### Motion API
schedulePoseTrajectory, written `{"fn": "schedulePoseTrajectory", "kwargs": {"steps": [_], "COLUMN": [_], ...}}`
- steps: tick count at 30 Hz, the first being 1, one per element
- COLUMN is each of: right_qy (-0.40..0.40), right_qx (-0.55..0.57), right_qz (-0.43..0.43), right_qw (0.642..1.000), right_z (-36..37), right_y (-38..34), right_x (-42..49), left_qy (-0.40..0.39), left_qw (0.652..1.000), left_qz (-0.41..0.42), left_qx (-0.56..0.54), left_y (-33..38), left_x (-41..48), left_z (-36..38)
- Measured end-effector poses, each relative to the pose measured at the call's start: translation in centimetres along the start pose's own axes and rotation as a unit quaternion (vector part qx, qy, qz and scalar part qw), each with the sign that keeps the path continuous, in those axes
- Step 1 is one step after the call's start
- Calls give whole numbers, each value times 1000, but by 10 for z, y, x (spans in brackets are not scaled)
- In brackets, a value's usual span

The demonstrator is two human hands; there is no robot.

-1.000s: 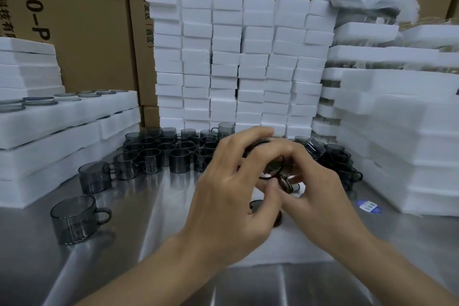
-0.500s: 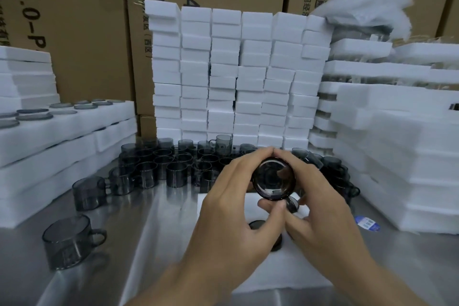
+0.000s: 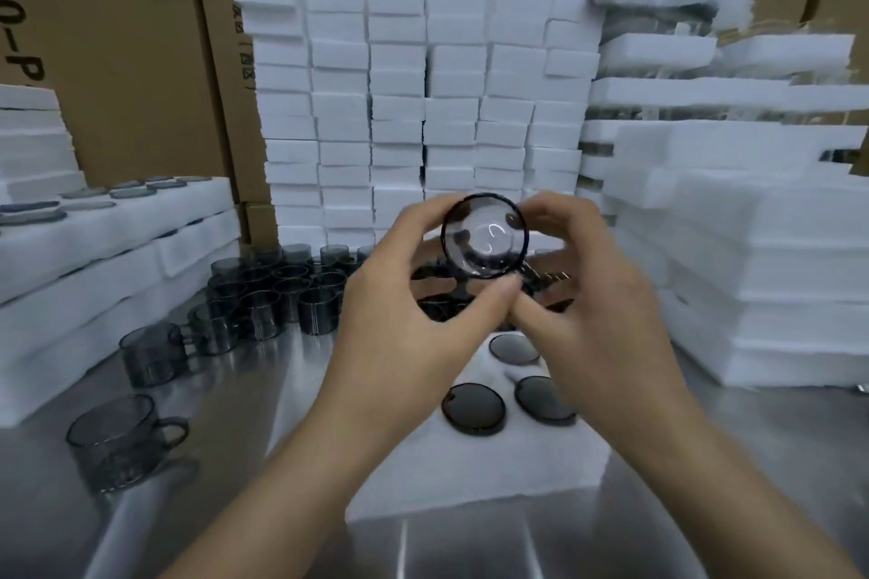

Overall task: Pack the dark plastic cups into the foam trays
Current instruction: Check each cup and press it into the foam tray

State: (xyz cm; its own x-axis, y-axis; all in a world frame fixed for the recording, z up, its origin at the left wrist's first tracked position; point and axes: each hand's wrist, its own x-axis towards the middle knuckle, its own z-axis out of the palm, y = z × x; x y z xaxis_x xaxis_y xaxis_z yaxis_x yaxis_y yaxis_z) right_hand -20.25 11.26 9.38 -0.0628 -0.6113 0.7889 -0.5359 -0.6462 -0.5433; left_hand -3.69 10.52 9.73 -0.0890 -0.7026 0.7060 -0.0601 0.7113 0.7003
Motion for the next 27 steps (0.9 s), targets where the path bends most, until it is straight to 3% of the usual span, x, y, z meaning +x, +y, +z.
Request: {"fn": "schedulePoseTrajectory", "kwargs": {"steps": [5,12,16,24,27], "right_qy": [45,64,83,61,115], "right_qx": [91,140,163,128,160], "right_qz": [49,100,128,139,168], "right_qw": [994,983,975,980,966], "right_z": [7,33,31,35,41], "right_y": [-24,-5,-6,-17,-24], "right_x": [9,-32,-38,-36,-31], "left_qy": [17,97,39,22,12], "left_qw": [995,989,992,987,977], "left_qz": [-22,-57,-72,-117,-145], "left_qx": [-96,-98,-94,-111,-158], "left_y": [23,-4,-3,3,0], "left_x": [16,-24,-27,-11,5], "left_z": [11,31,26,19,17]}}
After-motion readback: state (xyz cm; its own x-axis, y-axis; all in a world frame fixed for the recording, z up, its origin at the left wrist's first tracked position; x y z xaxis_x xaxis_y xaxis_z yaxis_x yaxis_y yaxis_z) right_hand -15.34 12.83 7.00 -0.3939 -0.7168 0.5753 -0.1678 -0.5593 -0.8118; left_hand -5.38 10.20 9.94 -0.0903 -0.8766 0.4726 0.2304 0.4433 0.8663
